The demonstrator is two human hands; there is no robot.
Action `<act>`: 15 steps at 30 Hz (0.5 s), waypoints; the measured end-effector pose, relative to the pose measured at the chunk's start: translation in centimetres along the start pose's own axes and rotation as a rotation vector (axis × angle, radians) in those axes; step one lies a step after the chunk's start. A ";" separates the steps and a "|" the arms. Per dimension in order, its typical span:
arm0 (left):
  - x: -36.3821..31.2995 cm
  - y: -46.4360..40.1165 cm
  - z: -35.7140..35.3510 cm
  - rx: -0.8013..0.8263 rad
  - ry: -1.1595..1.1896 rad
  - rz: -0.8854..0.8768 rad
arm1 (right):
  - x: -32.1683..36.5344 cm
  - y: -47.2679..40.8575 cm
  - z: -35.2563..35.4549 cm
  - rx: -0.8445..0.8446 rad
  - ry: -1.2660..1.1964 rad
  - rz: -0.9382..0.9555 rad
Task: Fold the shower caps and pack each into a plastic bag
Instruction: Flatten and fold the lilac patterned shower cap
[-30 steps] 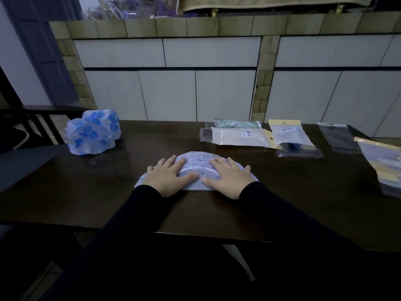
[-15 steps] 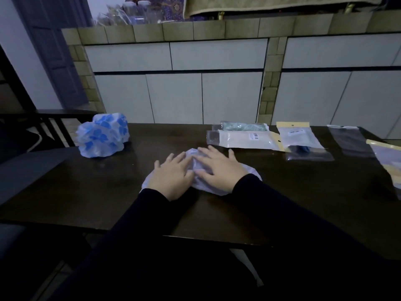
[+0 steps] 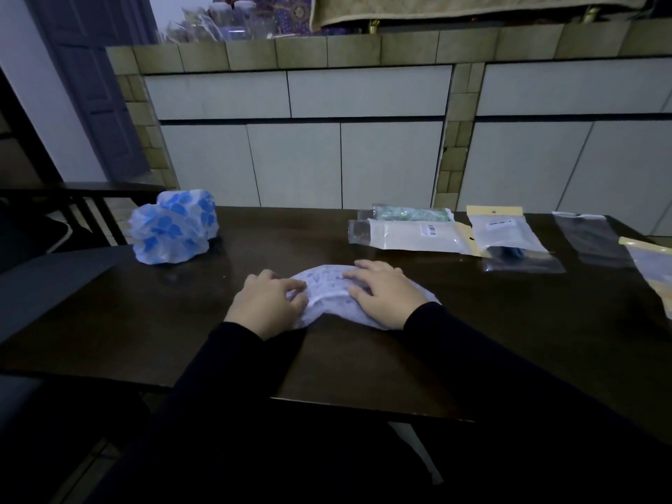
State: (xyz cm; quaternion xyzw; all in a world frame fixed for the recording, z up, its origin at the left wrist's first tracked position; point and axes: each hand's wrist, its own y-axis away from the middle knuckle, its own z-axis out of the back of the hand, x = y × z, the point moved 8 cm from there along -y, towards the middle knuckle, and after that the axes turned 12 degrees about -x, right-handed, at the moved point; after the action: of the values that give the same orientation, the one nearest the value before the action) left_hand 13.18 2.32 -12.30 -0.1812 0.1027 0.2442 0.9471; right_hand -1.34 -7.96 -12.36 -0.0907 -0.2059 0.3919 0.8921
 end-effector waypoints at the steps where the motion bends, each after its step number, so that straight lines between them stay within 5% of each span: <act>1: -0.1 0.1 0.4 0.024 -0.020 0.025 | 0.5 0.0 0.8 -0.074 0.084 0.057; 5: -0.2 0.7 2.1 0.094 -0.073 0.044 | 2.7 1.0 3.2 -0.330 0.232 0.142; 11: -0.3 2.8 4.8 0.062 -0.150 0.039 | 2.7 2.1 1.2 0.097 -0.043 0.131; 15: -2.8 3.2 4.5 -0.088 -0.066 -0.209 | 3.3 2.1 0.6 0.252 -0.019 0.271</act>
State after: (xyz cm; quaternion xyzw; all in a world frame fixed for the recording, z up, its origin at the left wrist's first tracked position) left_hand 9.65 5.47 -8.28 -0.2243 0.0411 0.1543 0.9614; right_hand -0.99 -4.13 -11.50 -0.0013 -0.1494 0.5322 0.8333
